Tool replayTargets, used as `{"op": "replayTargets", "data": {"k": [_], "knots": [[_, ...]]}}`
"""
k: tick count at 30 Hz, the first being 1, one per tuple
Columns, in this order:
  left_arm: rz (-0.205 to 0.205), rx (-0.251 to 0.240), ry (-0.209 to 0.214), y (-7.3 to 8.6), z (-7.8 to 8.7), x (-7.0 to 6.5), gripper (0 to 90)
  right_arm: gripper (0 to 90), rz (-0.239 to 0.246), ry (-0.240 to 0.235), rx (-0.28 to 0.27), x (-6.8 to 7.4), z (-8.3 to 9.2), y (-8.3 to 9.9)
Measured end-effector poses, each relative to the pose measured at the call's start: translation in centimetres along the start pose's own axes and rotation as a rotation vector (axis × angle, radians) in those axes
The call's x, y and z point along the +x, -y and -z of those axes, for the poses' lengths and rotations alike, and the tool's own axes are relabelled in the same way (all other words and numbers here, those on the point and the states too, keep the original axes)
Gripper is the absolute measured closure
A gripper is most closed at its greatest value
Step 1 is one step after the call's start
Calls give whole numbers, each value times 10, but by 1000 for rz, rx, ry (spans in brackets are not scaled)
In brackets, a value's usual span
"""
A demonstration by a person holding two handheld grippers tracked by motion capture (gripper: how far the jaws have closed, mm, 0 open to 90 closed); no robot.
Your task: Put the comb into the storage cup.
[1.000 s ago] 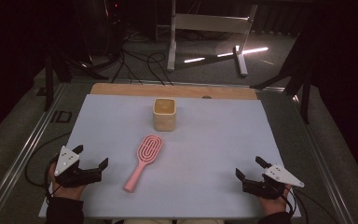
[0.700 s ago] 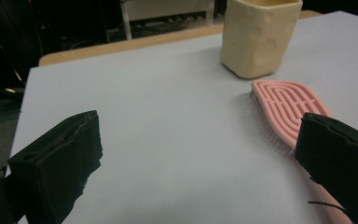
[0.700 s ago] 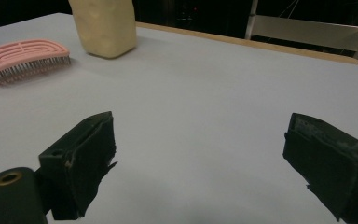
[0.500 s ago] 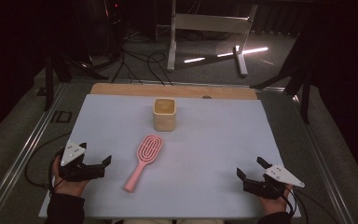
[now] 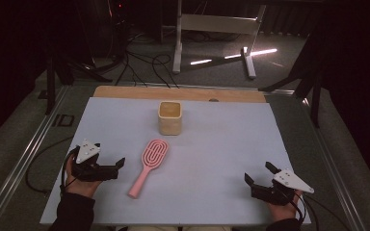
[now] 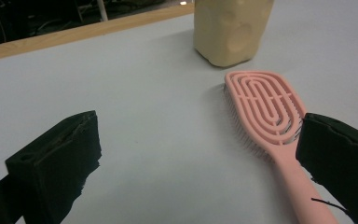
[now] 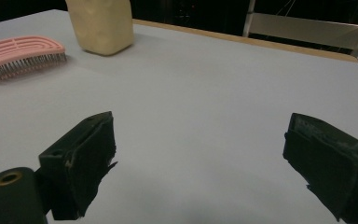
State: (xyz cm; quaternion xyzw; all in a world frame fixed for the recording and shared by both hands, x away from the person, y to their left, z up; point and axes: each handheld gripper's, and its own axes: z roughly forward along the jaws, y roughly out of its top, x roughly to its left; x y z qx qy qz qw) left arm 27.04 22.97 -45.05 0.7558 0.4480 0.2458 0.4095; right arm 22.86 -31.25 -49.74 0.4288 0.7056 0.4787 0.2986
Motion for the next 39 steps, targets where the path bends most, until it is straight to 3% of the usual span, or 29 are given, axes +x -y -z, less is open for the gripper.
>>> {"op": "replayTargets", "data": {"k": [22, 39], "knots": [[-60, 129, 15, -16, -23, -27, 11, 89, -2, -2, 5, -1, -1, 1], [-72, 202, 46, -19, -45, -52, 12, 89, -5, 0, 6, -1, -1, 1]]}}
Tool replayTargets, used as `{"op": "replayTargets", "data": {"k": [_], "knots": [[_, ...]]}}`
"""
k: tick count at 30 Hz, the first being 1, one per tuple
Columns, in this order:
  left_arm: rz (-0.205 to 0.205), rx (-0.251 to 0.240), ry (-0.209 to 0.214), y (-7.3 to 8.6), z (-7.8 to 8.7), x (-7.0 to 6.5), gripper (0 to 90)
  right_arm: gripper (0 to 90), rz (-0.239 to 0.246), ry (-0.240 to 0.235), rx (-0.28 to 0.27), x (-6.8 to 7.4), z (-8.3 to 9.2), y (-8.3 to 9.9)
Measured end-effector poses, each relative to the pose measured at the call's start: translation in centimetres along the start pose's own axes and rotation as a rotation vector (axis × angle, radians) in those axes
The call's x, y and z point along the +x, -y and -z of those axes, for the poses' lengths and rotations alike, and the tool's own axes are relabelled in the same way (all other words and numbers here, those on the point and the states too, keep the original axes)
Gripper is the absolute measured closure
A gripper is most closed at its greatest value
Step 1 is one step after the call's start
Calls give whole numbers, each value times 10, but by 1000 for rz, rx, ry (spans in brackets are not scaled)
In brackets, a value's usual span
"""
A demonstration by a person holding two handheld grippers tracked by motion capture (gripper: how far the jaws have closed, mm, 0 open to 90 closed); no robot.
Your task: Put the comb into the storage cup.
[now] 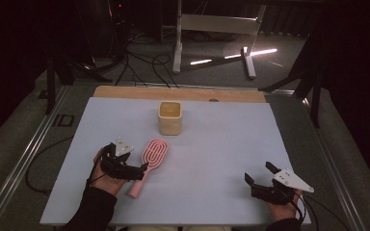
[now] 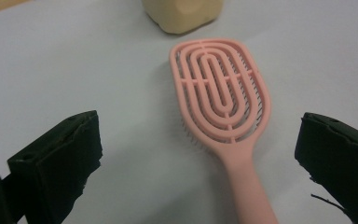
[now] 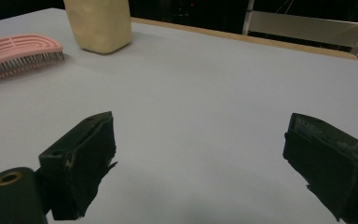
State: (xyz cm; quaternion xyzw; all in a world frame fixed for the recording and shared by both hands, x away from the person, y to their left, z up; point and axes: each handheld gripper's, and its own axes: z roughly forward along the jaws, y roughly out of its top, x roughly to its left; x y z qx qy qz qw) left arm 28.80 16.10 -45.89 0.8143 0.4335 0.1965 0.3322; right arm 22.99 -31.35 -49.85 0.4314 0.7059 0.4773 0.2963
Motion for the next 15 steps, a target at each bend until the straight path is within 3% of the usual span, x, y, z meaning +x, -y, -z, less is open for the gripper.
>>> {"op": "replayTargets", "data": {"k": [15], "knots": [[12, 52, 11, -1, -12, -7, 23, 89, 2, -3, 3, 0, 0, 0]]}}
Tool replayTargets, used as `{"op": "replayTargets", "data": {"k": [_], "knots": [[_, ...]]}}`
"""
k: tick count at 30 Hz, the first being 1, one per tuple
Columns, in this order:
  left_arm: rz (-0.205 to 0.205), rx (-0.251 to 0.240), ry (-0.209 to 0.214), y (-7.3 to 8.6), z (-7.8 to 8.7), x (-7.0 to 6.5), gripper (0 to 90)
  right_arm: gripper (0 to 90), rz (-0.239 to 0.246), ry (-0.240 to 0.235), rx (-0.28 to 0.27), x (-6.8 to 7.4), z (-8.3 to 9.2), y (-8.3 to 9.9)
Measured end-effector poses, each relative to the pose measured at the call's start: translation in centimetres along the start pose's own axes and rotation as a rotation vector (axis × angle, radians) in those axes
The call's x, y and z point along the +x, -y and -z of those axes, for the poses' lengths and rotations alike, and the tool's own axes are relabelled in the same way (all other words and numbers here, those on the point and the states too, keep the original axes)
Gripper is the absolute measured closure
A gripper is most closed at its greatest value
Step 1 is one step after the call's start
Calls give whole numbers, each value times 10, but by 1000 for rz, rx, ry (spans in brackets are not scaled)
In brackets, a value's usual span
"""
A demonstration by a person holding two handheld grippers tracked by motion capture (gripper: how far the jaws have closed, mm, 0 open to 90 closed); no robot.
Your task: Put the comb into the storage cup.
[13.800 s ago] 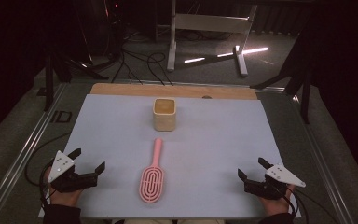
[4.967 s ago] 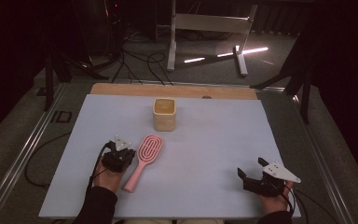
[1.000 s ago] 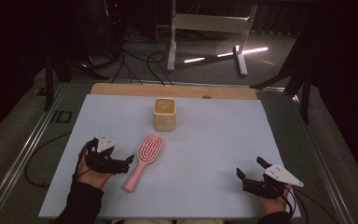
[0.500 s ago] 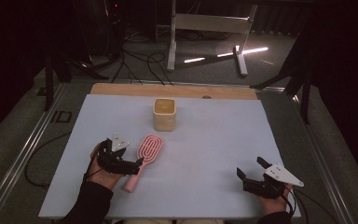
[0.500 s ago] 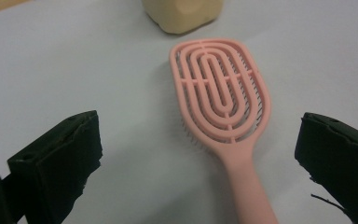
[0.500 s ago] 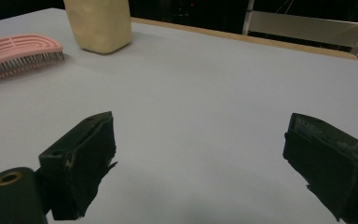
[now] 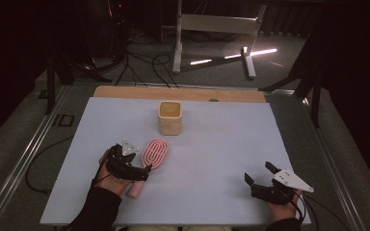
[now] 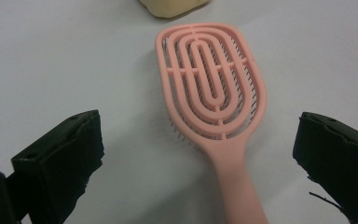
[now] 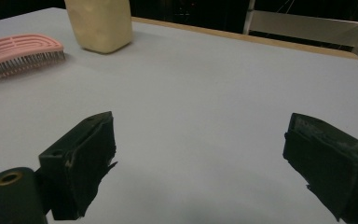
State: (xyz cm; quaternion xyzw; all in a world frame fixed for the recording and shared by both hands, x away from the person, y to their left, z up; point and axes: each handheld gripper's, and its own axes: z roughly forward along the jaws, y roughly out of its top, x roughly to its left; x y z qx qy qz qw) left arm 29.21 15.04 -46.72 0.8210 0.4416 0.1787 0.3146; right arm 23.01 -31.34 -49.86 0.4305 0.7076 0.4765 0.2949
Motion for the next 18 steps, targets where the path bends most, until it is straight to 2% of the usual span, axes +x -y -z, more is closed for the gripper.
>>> {"op": "replayTargets", "data": {"k": [18], "knots": [[-5, 85, 7, -1, -11, -5, 42, 89, -1, -4, 2, 0, -1, 0]]}}
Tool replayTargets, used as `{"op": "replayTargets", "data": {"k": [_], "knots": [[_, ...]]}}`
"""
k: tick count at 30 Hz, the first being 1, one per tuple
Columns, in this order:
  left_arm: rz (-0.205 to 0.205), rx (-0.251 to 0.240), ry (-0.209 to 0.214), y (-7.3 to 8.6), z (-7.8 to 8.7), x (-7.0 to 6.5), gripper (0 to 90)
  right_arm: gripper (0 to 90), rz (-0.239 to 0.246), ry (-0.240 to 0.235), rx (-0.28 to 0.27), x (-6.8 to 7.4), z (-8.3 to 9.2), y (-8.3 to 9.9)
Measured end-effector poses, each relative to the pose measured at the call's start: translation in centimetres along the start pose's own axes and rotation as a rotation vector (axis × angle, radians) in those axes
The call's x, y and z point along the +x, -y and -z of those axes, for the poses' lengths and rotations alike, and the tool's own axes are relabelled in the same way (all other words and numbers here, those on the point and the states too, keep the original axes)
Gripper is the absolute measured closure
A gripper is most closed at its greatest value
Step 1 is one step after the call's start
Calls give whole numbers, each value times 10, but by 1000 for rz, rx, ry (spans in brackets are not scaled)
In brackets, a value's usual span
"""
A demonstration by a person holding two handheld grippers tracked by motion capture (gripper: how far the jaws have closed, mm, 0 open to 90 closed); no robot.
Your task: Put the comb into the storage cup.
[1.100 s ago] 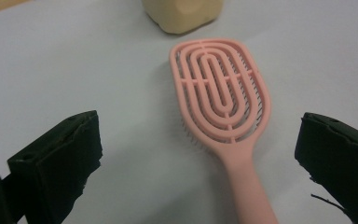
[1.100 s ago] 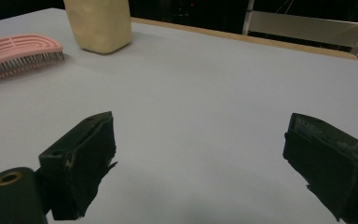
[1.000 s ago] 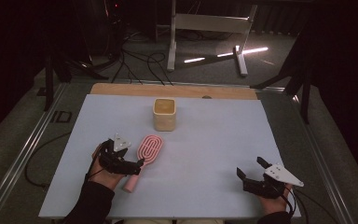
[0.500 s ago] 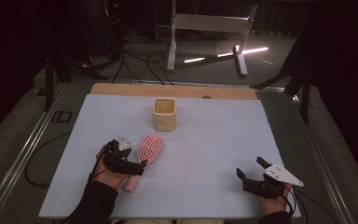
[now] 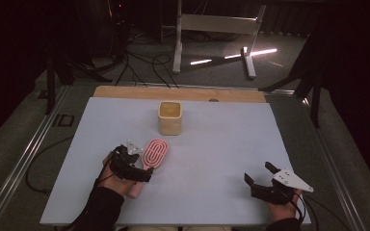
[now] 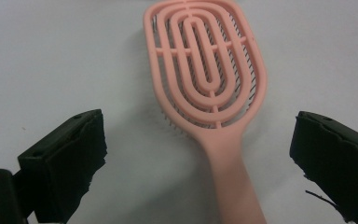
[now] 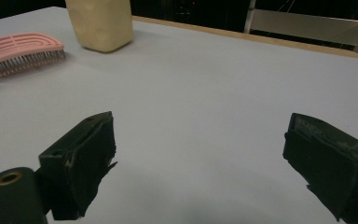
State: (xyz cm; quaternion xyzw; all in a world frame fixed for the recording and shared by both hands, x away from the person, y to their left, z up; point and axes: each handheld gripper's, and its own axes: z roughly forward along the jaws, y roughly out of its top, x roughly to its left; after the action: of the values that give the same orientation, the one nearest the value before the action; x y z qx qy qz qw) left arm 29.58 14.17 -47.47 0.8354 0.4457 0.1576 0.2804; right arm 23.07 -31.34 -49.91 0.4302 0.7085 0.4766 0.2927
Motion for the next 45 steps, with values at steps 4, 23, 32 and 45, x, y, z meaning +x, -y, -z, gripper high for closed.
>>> {"op": "replayTargets", "data": {"k": [4, 23, 32, 45], "knots": [[-1, 17, 5, -1, -2, -1, 50, 89, 3, 0, 2, 0, 0, 0], [12, 87, 21, -2, -13, -4, 102, 89, -1, 3, 15, -1, -2, 1], [10, 122, -6, -3, -17, -8, 200, 89, -5, 7, 25, -1, -3, 1], [30, 171, 11, -3, -19, -7, 457, 89, -5, 13, 27, -2, -2, 1]]}}
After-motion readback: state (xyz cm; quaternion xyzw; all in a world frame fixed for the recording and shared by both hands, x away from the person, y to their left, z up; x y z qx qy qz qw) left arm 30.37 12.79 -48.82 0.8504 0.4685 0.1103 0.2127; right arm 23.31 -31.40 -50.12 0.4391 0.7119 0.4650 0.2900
